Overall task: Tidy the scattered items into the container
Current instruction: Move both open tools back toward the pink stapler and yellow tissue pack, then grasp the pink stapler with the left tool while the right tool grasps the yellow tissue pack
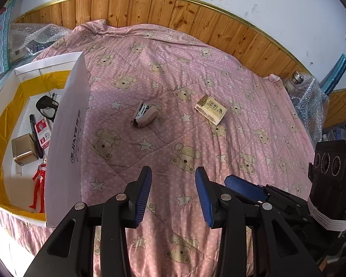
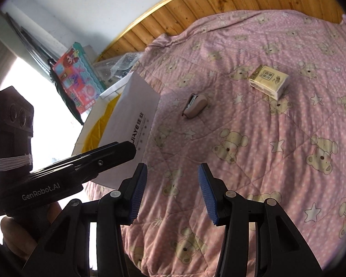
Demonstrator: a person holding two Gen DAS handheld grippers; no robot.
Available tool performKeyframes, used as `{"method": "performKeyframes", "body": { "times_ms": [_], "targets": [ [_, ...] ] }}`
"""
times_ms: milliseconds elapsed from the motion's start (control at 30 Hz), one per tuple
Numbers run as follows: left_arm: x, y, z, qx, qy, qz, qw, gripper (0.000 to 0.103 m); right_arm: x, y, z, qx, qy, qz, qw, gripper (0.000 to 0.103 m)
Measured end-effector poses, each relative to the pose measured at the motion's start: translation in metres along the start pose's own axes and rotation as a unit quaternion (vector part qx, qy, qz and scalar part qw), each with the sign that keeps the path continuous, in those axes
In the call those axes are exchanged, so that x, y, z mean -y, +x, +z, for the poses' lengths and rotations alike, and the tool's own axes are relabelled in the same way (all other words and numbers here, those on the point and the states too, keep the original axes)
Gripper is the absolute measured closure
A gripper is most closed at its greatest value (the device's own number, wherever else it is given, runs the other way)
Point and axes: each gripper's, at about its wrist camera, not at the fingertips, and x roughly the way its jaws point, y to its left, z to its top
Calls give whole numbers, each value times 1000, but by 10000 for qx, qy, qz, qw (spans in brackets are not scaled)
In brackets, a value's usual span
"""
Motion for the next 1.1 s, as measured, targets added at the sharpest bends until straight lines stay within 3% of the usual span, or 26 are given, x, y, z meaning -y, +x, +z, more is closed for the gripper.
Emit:
{"method": "performKeyframes", "body": {
  "times_ms": [600,1100],
  "targets": [
    [-8,93,53,-427,-29,-109,9990,62,76,33,54,-106,520,-360,9979,54],
    [-55,166,88,-252,-152,243,9993,61,122,57,95,-126,723,-559,9957,54]
  ]
}}
